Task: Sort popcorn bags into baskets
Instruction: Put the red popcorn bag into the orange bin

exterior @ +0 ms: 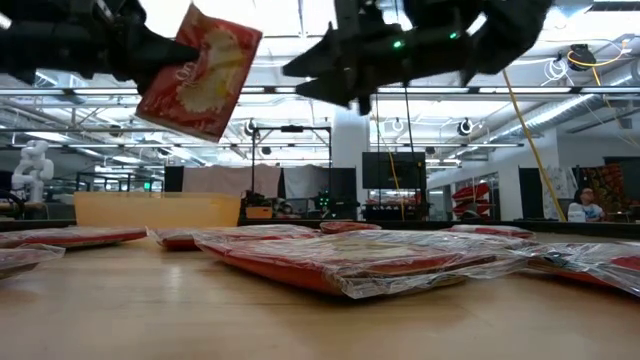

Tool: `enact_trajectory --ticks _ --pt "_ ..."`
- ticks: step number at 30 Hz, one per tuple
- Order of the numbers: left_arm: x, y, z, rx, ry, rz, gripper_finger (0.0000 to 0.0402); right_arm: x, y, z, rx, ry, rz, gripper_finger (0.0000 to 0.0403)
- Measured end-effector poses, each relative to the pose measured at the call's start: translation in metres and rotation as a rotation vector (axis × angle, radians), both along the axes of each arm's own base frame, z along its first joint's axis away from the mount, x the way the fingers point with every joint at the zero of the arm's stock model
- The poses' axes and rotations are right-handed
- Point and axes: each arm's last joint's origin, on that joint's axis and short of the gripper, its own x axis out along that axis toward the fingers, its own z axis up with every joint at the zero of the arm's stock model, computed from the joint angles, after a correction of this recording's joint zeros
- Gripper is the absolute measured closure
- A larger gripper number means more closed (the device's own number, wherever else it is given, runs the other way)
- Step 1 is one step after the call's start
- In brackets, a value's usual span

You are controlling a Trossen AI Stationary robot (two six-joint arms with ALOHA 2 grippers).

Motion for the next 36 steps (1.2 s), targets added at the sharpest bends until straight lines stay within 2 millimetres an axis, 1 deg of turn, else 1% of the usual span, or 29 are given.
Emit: enact_trajectory --ticks 4,7,10,14,17,22,23,24,27,29,33,36 --pt "-0.004 0.000 -0.011 0.005 -0.073 -0.004 0.0363 0.021 -0.007 -0.008 0.020 -0.006 0.038 0.0158" --pt "-0.004 -0.001 -0.010 0.031 -0.090 -0.016 0.0362 0.039 -0.011 -0.011 0.006 -0.014 0.079 0.0161" --pt "-0.004 -0.001 -0.010 0.051 -0.094 -0.016 0.0361 0.057 -0.015 -0.008 -0.030 -0.039 0.128 0.0173" --pt "-0.005 0.001 -0.008 0.071 -0.115 -0.012 0.0361 0.073 -0.022 -0.001 -0.061 -0.076 0.176 0.0206" --pt "-0.005 0.003 -0.007 0.076 -0.118 -0.002 0.0360 0.075 -0.026 0.003 -0.080 -0.087 0.203 0.0254" --pt "-0.005 0.004 -0.007 0.080 -0.117 0.010 0.0360 0.074 -0.030 0.003 -0.087 -0.090 0.234 0.0373" --pt "-0.005 0.004 -0.007 0.078 -0.117 0.009 0.0360 0.074 -0.031 0.003 -0.094 -0.089 0.246 0.0386" --pt "-0.005 0.004 -0.007 0.070 -0.119 0.010 0.0360 0.074 -0.031 0.003 -0.098 -0.089 0.248 0.0390" --pt "-0.006 0.004 -0.007 0.029 -0.124 0.008 0.0357 0.074 -0.032 0.003 -0.099 -0.086 0.245 0.0379" --pt "-0.007 0.004 -0.005 0.004 -0.138 0.003 0.0345 0.074 -0.033 0.003 -0.099 -0.086 0.243 0.0377" --pt "-0.009 0.004 -0.002 -0.036 -0.161 -0.001 0.0298 0.071 -0.038 0.008 -0.094 -0.057 0.232 0.0393" --pt "-0.007 0.005 0.003 -0.049 -0.107 0.016 0.0253 0.068 -0.041 0.011 -0.086 -0.024 0.226 0.0395"
